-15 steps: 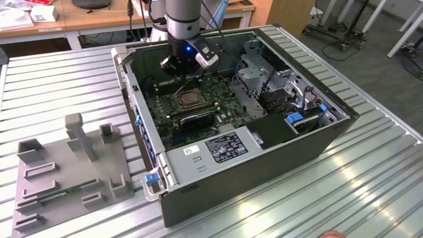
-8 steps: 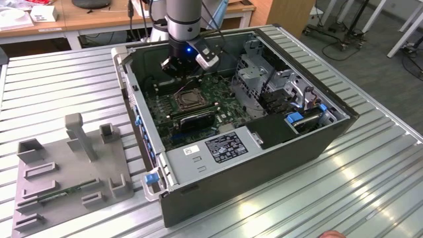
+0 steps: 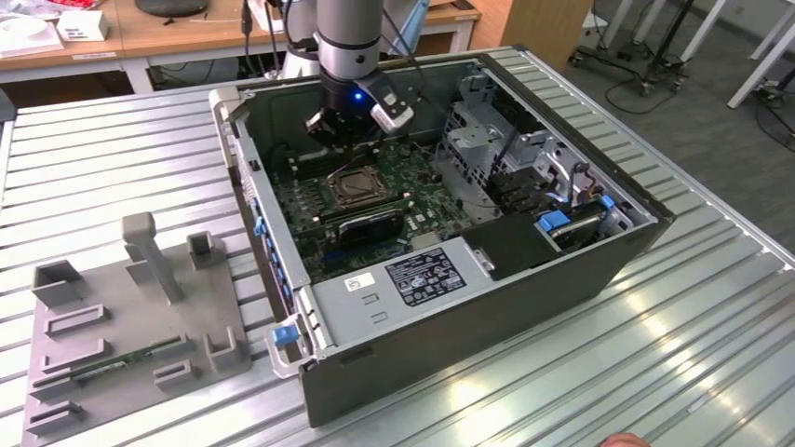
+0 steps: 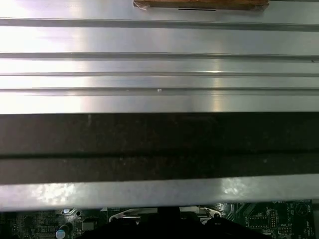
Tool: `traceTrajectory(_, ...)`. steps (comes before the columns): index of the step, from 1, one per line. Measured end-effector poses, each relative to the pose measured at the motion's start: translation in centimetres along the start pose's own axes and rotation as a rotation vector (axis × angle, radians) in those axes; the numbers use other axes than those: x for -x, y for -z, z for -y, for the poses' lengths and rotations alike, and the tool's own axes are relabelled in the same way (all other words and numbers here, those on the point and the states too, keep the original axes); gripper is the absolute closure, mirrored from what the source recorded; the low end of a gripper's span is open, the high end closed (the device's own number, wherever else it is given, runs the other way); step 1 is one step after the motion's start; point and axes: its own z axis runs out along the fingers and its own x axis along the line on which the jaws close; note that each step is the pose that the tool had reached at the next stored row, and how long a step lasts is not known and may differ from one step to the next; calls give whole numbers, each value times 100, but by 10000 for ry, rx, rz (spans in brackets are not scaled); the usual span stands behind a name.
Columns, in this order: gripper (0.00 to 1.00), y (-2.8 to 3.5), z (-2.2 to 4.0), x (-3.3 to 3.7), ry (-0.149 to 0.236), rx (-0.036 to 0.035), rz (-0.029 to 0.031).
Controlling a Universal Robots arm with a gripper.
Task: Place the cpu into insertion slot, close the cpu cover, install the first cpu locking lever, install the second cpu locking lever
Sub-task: 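Install the first cpu locking lever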
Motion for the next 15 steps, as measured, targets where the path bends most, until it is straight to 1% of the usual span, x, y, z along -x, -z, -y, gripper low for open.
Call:
traceTrajectory(5,89,-16,2,23,-4,1,1)
traceTrajectory(15,89,-48,5,46,-5,-1,2)
